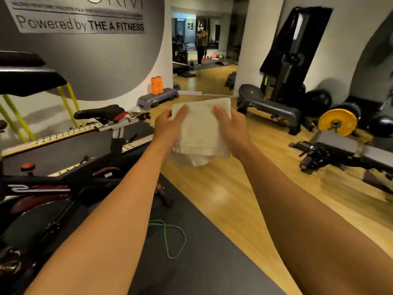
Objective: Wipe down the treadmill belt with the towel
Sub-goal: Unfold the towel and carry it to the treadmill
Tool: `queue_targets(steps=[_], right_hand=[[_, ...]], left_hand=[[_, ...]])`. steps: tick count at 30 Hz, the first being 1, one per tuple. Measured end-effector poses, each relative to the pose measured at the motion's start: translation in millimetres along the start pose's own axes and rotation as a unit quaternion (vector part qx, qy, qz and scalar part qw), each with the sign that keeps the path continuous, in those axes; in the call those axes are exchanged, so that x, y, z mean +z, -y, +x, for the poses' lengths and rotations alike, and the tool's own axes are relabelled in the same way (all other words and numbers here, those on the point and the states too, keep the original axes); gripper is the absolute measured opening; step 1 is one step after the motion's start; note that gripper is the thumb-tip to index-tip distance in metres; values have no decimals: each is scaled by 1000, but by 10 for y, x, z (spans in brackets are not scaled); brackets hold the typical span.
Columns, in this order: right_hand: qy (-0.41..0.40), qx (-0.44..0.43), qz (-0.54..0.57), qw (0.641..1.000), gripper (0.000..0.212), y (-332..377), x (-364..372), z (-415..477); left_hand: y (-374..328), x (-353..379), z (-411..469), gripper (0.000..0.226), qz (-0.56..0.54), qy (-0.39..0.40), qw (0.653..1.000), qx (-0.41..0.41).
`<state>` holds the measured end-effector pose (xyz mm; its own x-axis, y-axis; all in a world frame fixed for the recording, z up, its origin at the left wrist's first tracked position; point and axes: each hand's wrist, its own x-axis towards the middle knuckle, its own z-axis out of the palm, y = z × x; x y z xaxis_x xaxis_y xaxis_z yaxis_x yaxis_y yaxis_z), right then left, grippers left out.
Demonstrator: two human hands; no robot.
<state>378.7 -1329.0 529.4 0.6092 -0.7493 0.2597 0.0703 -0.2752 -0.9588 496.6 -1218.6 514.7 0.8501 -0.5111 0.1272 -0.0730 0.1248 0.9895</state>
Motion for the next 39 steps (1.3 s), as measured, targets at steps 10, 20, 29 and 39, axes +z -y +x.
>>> queue_targets(steps=[10,20,29,39], right_hand=[[-33,2,-17,999,21,-919,-368,2154],[-15,4,-22,1000,25,-1577,-331,4624],[-14,-2,-16,1000,25,-2119,109,6600],[-30,25,-11,999,37,-2750,578,8793]], left_hand=[[632,1253,2058,48,41,-19,999,-1],[893,2120,4239,46,131,-75,988,24],[1241,2451,6320,45,135,-72,988,28],[1584,2811,8506,44,143,-79,985,53]])
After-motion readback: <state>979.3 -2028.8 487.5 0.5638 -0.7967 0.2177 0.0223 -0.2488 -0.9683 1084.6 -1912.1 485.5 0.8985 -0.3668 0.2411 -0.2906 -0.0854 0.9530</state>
